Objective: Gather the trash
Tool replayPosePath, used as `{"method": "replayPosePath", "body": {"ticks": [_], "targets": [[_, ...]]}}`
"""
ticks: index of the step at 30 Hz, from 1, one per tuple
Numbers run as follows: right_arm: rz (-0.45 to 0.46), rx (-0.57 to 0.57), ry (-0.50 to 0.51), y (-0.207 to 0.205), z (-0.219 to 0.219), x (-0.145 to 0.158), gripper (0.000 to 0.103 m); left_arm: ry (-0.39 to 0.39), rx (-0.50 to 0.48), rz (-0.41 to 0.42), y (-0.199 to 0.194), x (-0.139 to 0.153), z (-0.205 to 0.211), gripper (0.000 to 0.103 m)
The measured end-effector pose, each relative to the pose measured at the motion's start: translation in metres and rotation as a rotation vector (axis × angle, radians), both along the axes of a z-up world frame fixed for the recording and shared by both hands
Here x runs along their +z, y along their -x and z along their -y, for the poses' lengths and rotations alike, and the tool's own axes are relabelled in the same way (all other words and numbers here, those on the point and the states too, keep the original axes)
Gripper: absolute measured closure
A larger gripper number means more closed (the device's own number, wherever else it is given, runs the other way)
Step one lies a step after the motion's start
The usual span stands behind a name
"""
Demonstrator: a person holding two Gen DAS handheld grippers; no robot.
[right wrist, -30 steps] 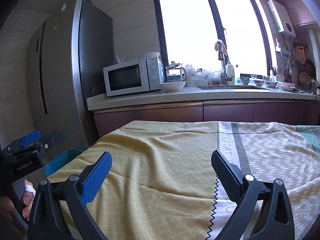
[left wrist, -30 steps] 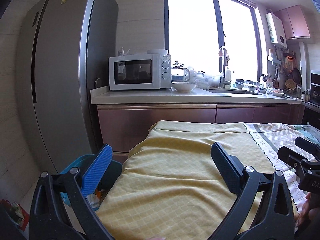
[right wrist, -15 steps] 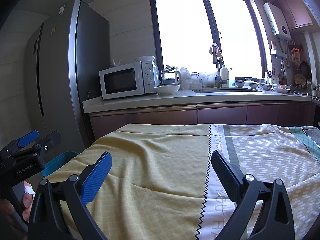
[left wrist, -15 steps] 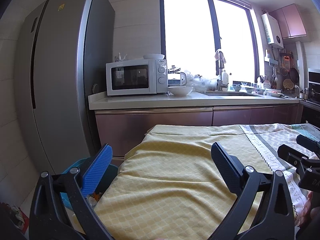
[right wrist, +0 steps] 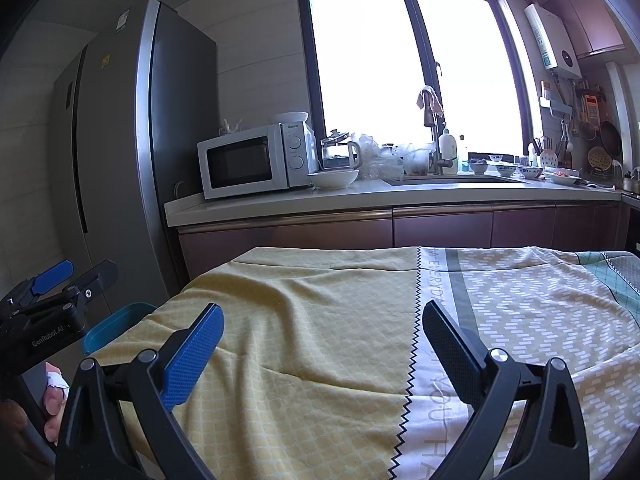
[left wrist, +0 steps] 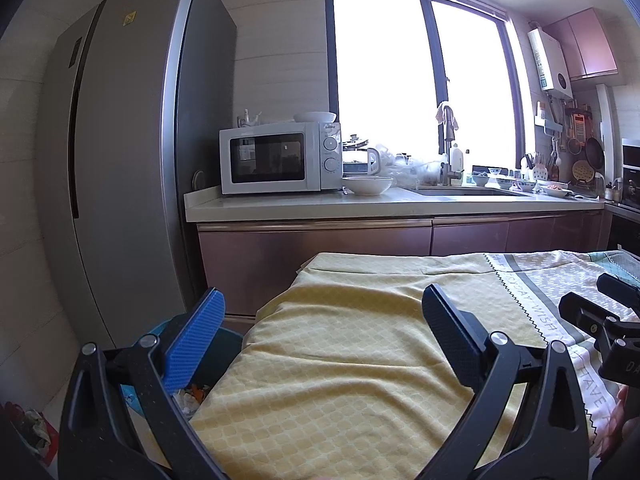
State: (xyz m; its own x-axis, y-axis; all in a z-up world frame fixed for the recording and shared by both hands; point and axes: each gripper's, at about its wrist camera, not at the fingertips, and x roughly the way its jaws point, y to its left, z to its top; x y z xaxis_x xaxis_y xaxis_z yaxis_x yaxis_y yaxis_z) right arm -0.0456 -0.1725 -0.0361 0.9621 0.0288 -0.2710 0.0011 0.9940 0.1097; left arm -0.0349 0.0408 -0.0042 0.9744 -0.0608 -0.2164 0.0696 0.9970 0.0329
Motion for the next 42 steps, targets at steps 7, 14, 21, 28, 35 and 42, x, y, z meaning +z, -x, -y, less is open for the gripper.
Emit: {"method": "replayPosePath", "body": {"ticks": [7, 14, 21, 28, 35, 42], "targets": [[0.002, 0.007, -0.001, 0.0, 0.0015, 0.0009, 0.007, -0.002, 0.005, -0.001, -0.0002, -0.0006, 0.0004, 0.006], [0.001, 0.009, -0.004, -0.001, 0.0026, 0.0012, 0.007, -0.002, 0.012, 0.002, 0.0003, 0.0, 0.0012, 0.006], [-0.001, 0.008, -0.006, -0.002, 0.0035, 0.0019, 0.007, -0.002, 0.017, 0.003, 0.0009, -0.0007, 0.0011, 0.006], [-0.001, 0.006, -0.008, -0.0017, 0.0039, 0.0018, 0.007, -0.003, 0.018, 0.001, 0.0004, -0.0007, 0.0014, 0.006], [-0.001, 0.004, -0.009, -0.0014, 0.0036, 0.0017, 0.007, -0.003, 0.018, -0.004, 0.0001, -0.0013, 0.0025, 0.006], [-0.002, 0.004, -0.016, -0.0034, 0.0051, 0.0009, 0.007, -0.003, 0.017, -0.007, -0.0001, -0.0016, 0.0035, 0.006]]}}
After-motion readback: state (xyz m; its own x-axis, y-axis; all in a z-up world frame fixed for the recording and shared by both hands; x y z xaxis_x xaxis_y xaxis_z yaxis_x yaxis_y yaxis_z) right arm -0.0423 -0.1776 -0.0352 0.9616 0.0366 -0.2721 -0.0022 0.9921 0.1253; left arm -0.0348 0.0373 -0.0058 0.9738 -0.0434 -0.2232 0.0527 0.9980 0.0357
